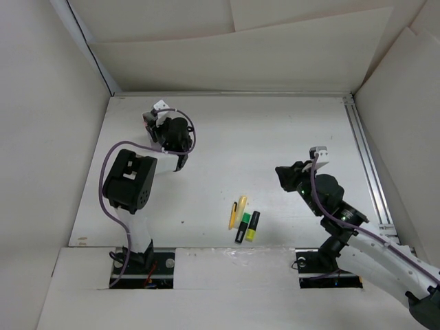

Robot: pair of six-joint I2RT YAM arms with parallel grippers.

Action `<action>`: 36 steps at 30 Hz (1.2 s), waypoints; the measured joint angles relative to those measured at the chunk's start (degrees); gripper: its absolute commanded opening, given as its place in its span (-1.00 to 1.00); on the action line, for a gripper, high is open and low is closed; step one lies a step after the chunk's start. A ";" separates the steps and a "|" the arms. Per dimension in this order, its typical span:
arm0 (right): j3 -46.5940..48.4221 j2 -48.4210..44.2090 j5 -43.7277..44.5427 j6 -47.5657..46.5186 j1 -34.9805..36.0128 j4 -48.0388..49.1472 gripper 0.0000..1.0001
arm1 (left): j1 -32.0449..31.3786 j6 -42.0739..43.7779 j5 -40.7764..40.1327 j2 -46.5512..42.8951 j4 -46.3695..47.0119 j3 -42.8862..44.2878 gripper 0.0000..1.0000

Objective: Sort the stationery into containers
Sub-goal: Place the pen in the storage box, then pick up the pen from the center of the board.

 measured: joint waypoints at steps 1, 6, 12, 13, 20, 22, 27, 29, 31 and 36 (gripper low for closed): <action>-0.07 -0.04 0.00 0.00 0.00 0.00 -0.57 | -0.04 -0.96 -0.02 -0.46 -1.44 -0.15 -0.33; -0.24 -0.02 -0.20 0.00 0.00 0.00 -0.57 | -1.22 -3.74 -0.07 -5.64 -6.23 -0.96 -0.20; -0.28 -0.04 -0.20 -0.02 -0.02 0.00 -0.55 | -6.93 -8.52 -0.09 -16.02 -14.49 -0.94 -0.49; -0.28 -0.04 -0.20 -0.02 -0.02 0.00 -0.55 | -8.33 -10.54 0.31 -17.86 -16.85 -0.83 -0.56; -0.28 0.02 -0.13 -0.48 -0.02 -0.02 -0.99 | -17.90 -29.07 15.06 -26.16 -40.46 0.98 -1.00; -0.28 0.09 0.09 -0.44 -0.02 -0.04 -1.00 | -21.62 -31.74 21.03 -26.14 -45.11 0.98 -1.00; -0.28 0.35 1.11 -0.39 -0.02 -0.15 -1.00 | -31.71 -34.77 35.56 -22.69 -55.34 1.05 -0.84; -0.28 0.55 1.95 -0.37 -0.02 -0.61 -1.00 | -35.21 -36.24 40.28 -20.20 -58.07 0.98 -0.68; -0.28 0.55 2.91 -0.20 -0.02 -0.98 -0.89 | -38.07 -37.83 43.69 -18.40 -60.11 0.28 -0.61; -0.28 0.39 4.22 -0.02 -0.02 -1.16 -0.64 | -42.38 -41.97 49.51 -16.81 -61.99 -3.19 -0.56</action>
